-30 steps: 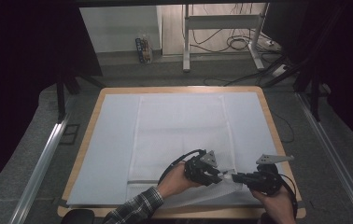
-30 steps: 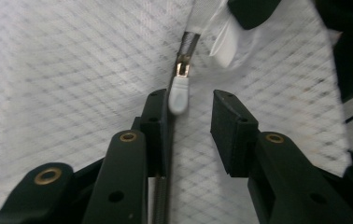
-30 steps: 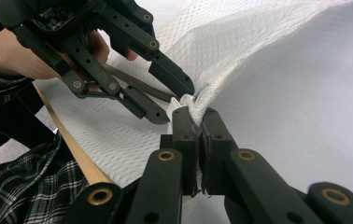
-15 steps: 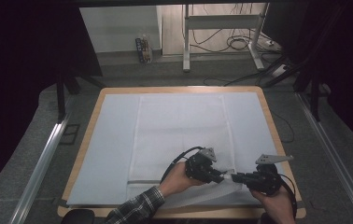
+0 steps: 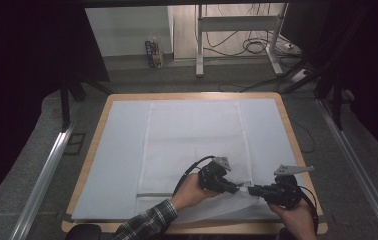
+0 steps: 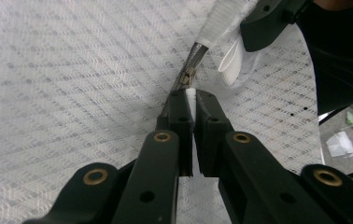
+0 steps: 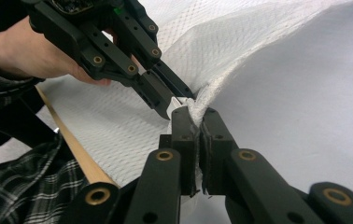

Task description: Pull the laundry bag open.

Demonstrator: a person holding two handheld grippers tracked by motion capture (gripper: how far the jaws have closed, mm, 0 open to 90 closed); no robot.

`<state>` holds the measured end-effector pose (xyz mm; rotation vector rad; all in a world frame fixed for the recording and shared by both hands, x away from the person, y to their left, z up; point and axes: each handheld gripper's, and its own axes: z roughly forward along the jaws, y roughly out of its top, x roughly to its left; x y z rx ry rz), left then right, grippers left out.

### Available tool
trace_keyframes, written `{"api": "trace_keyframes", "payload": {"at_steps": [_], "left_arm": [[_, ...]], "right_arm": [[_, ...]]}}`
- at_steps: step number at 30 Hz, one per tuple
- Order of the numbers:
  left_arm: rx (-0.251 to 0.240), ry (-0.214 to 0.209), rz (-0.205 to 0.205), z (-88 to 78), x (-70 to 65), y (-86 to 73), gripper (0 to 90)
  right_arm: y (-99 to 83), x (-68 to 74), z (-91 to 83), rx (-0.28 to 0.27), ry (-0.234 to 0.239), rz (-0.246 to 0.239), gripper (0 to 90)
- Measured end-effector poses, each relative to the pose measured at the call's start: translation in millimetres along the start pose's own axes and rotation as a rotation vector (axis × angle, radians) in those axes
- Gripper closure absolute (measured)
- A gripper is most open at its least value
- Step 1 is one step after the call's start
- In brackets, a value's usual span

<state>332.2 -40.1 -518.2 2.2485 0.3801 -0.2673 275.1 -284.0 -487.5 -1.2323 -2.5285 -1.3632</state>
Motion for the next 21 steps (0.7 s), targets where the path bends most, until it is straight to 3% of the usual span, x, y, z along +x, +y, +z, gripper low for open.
{"api": "trace_keyframes", "payload": {"at_steps": [6, 9, 14, 21], "left_arm": [[0.007, 0.017, 0.027, -0.3, -3.0, 1.6, 86.5], [0.014, 0.025, 0.037, 0.3, -4.3, 2.4, 86.5], [0.006, 0.032, 0.040, -0.2, -3.9, 2.1, 86.5], [-0.015, 0.021, 0.036, -2.3, -3.3, 1.3, 86.5]], "right_arm": [[4.5, -3.3, 3.9, -0.002, 0.014, 0.027, 69.8], [7.8, -5.4, 6.5, 0.000, 0.001, 0.040, 68.8], [12.4, -10.6, 8.0, 0.023, -0.010, 0.053, 83.7], [12.9, -11.7, 6.0, 0.022, 0.011, 0.086, 85.4]]}}
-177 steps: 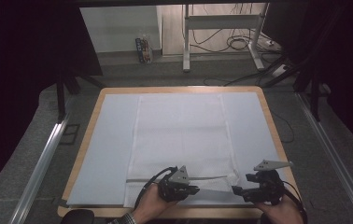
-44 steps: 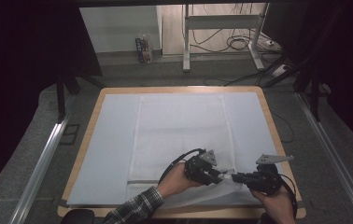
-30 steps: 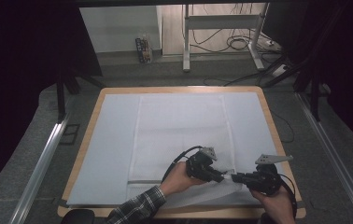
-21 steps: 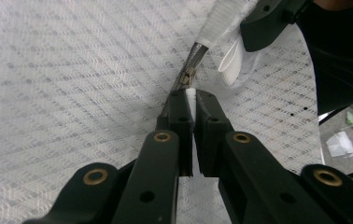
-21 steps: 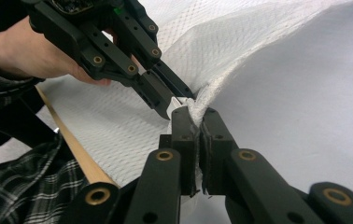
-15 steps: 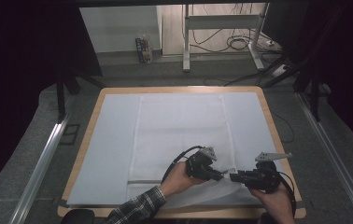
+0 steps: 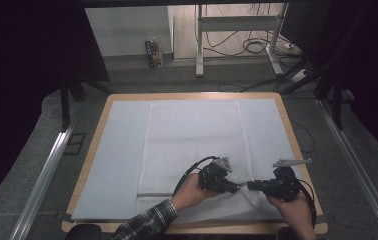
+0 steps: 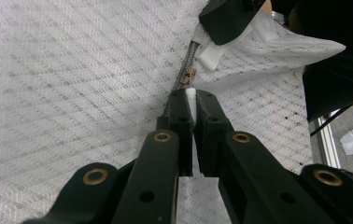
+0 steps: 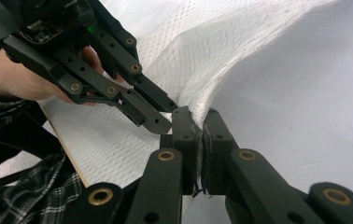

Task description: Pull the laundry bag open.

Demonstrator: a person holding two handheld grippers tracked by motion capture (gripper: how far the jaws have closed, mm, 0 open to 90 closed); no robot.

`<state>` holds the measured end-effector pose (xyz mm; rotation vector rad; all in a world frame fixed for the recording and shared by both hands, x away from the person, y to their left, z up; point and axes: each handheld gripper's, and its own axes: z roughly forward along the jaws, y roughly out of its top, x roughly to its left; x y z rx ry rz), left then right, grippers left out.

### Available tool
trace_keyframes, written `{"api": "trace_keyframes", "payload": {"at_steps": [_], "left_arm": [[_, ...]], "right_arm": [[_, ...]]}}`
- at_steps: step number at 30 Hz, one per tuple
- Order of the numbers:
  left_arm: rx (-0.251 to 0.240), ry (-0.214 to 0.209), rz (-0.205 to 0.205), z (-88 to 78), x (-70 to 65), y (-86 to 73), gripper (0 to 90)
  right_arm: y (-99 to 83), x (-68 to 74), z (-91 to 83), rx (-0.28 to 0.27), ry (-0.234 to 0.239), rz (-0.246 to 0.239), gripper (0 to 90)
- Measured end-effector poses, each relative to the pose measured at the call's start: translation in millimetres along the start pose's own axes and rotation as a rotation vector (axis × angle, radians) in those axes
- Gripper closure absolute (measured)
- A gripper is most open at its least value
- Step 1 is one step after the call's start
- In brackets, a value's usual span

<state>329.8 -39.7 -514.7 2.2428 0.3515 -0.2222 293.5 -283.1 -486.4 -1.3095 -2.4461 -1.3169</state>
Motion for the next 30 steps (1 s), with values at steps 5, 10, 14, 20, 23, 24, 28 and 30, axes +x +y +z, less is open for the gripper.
{"api": "trace_keyframes", "payload": {"at_steps": [5, 10, 14, 20, 23, 24, 28, 30], "left_arm": [[0.009, -0.005, 0.016, -2.8, 1.2, -1.3, 86.8], [0.003, -0.024, 0.009, -4.0, 3.7, -5.2, 87.0], [0.000, -0.036, 0.003, -4.9, 4.6, -6.4, 87.0], [0.019, -0.022, 0.020, -5.7, 4.6, -8.4, 87.0], [0.012, -0.030, 0.000, -8.3, 8.8, -13.0, 87.0], [0.012, -0.028, 0.002, -8.7, 8.3, -13.3, 87.0], [0.019, -0.021, 0.012, -10.6, 5.1, -14.0, 87.0], [0.020, -0.023, 0.016, -12.3, 5.1, -14.2, 87.0]], "right_arm": [[-0.1, 0.1, -0.5, 0.003, -0.001, 0.007, 85.8], [-1.6, -0.6, -0.1, 0.013, -0.005, 0.016, 86.1], [-1.5, -0.5, 0.0, 0.017, -0.005, 0.013, 86.1], [-1.8, 0.0, -0.6, 0.018, -0.026, 0.000, 86.1], [-3.0, -4.7, -2.8, 0.008, -0.021, 0.017, 86.1], [-3.4, -5.2, -2.7, 0.010, -0.025, 0.016, 86.1], [-2.7, -1.4, -2.3, 0.015, -0.033, 0.000, 86.1], [-2.9, -1.2, -1.8, 0.016, -0.027, 0.001, 86.1]]}}
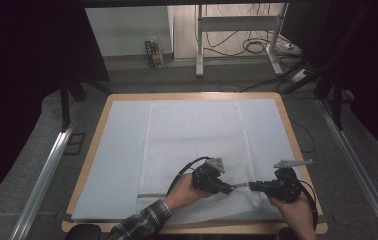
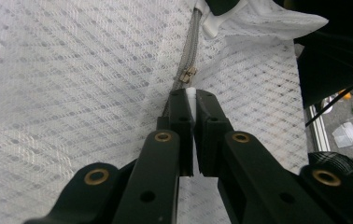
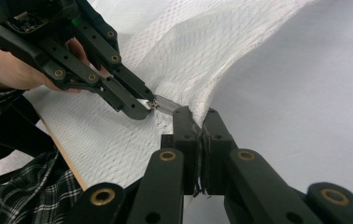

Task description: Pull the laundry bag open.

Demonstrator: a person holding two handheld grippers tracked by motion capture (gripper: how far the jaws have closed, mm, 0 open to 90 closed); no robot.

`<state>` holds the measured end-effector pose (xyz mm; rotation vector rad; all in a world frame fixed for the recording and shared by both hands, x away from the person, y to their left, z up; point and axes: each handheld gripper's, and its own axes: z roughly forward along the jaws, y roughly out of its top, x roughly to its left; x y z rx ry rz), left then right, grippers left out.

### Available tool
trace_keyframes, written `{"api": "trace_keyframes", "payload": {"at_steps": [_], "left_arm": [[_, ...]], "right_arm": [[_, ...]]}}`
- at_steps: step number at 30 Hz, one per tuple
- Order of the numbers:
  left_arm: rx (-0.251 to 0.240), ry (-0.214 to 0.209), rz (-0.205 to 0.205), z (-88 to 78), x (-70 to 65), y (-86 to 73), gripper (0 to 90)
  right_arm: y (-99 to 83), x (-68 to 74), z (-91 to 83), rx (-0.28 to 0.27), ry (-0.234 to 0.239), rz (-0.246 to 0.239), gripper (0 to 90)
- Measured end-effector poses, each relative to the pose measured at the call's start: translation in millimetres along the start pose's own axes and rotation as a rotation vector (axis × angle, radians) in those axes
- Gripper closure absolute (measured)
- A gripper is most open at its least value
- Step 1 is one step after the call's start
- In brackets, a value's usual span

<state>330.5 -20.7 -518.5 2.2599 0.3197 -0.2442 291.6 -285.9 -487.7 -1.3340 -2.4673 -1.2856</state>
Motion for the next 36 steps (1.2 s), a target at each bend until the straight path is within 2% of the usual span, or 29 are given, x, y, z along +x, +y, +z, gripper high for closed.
{"api": "trace_keyframes", "payload": {"at_steps": [4, 5, 9, 15, 16, 25, 27, 31, 36], "left_arm": [[0.010, 0.004, 0.003, -0.8, 1.2, -0.6, 87.0], [0.013, 0.006, 0.002, -0.9, 1.4, -1.2, 87.0], [0.007, -0.002, -0.012, -3.2, 3.1, -5.0, 87.0], [0.015, 0.008, 0.000, -5.8, 1.5, -5.4, 87.0], [0.019, 0.010, 0.001, -7.1, 1.5, -6.1, 87.0], [0.021, 0.015, -0.003, -12.4, 1.6, -12.2, 86.9], [0.034, 0.030, 0.004, -14.3, 2.4, -14.1, 86.9], [0.022, 0.023, -0.017, -17.7, 4.7, -19.1, 86.9], [0.026, 0.019, -0.011, -18.4, 4.2, -19.8, 86.9]], "right_arm": [[0.1, -0.1, 1.1, 0.003, 0.004, 0.002, 86.1], [0.0, 0.0, 0.4, 0.006, -0.009, 0.001, 86.1], [-1.1, -2.4, -1.6, 0.003, -0.006, 0.009, 86.1], [-1.4, -1.2, -1.0, 0.003, 0.000, 0.003, 86.1], [-1.5, -0.9, -1.1, 0.004, -0.012, 0.001, 86.1], [-2.7, -1.2, -0.1, 0.010, 0.002, 0.004, 86.1], [-3.0, -1.3, -0.6, 0.014, -0.019, -0.004, 86.1], [-4.2, -4.4, -1.9, 0.007, -0.006, 0.011, 86.1], [-4.2, -3.5, -0.9, 0.012, -0.004, 0.007, 86.1]]}}
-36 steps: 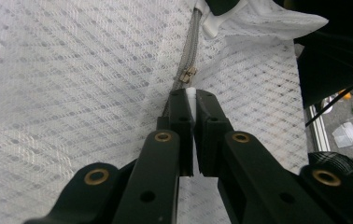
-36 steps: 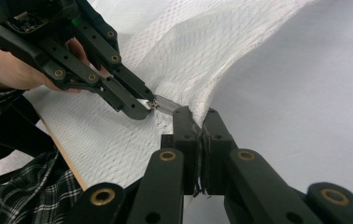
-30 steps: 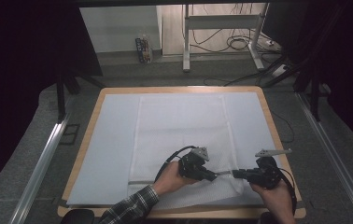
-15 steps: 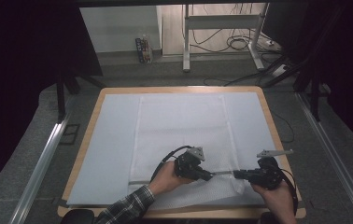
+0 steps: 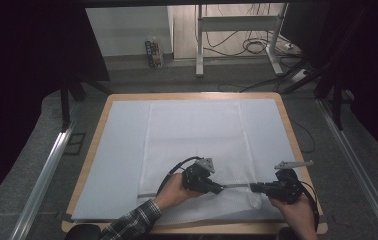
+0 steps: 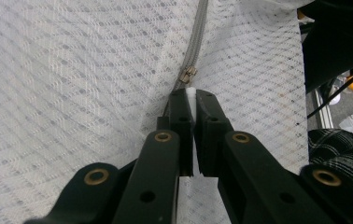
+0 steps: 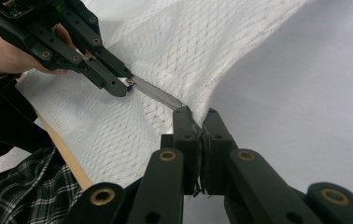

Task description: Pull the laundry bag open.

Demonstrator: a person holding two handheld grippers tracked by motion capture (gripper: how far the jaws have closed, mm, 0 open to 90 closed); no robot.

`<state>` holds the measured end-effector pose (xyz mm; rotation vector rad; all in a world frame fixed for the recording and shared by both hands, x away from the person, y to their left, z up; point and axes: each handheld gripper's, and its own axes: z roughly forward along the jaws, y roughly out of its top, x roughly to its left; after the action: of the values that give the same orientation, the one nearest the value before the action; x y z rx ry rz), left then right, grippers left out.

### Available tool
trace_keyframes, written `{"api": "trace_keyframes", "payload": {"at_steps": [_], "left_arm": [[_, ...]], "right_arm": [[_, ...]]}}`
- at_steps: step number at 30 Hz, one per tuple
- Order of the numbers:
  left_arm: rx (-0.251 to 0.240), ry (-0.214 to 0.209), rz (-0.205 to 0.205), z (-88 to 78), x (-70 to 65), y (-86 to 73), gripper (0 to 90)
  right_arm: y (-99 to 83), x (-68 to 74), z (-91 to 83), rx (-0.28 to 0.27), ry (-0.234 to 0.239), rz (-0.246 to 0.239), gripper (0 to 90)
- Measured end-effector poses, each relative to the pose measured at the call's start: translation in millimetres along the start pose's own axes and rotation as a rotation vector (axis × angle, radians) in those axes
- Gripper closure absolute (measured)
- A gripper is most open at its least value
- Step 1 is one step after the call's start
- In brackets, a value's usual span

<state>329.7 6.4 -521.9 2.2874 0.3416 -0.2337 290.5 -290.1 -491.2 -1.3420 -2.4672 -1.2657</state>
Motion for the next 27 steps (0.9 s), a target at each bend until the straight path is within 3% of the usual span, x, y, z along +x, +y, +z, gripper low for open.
{"api": "trace_keyframes", "payload": {"at_steps": [21, 27], "left_arm": [[-0.012, 0.000, -0.026, -15.6, 1.2, -15.8, 86.9], [-0.007, 0.009, -0.017, -17.2, -0.6, -18.2, 86.9]], "right_arm": [[-0.7, -0.3, -3.0, -0.012, 0.000, -0.002, 86.0], [-0.6, 1.7, -2.9, -0.011, -0.004, -0.009, 86.0]]}}
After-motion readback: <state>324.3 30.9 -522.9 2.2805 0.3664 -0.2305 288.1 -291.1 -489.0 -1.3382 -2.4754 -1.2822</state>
